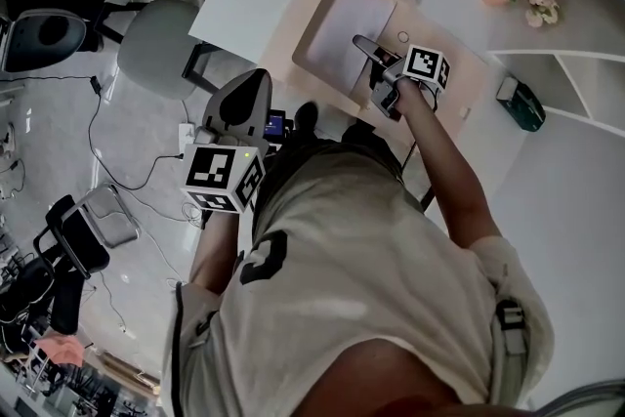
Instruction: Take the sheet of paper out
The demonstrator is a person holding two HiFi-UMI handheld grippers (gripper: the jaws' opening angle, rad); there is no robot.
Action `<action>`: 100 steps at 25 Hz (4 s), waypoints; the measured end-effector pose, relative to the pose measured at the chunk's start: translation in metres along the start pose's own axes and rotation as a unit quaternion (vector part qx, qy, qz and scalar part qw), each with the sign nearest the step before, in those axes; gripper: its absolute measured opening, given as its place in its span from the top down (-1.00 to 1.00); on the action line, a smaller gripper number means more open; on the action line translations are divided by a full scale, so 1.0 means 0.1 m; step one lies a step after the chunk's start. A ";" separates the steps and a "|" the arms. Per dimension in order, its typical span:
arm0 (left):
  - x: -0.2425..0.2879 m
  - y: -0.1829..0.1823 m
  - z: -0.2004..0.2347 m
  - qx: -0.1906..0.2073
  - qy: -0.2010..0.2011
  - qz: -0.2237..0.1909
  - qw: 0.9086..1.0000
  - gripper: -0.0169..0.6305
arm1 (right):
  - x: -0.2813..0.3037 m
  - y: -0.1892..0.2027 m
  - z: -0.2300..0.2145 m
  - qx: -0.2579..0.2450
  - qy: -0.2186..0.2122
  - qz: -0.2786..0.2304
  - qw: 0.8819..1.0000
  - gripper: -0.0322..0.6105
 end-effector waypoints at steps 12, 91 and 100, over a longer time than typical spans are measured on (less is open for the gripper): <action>-0.06 0.00 0.05 -0.005 -0.013 0.002 1.000 0.90 | 0.16 -0.13 -0.10 -0.040 0.054 -0.004 0.998 0.39; -0.01 -0.06 -0.01 0.024 0.062 -0.022 0.998 0.90 | -0.43 -0.03 -0.33 -0.088 0.177 -0.051 0.979 0.82; -0.12 -0.06 0.02 0.031 0.061 -0.022 0.997 0.90 | -0.53 -0.02 -0.34 -0.090 0.184 -0.062 0.977 0.82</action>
Point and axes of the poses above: the fingertips, and each gripper's own axes: x forward along the fingers, z to its left, y out of its underside, the point moved 1 cm from there along -x, backward along the fingers, and after that the axes turned 3 degrees about z, right-handed, at the moved point
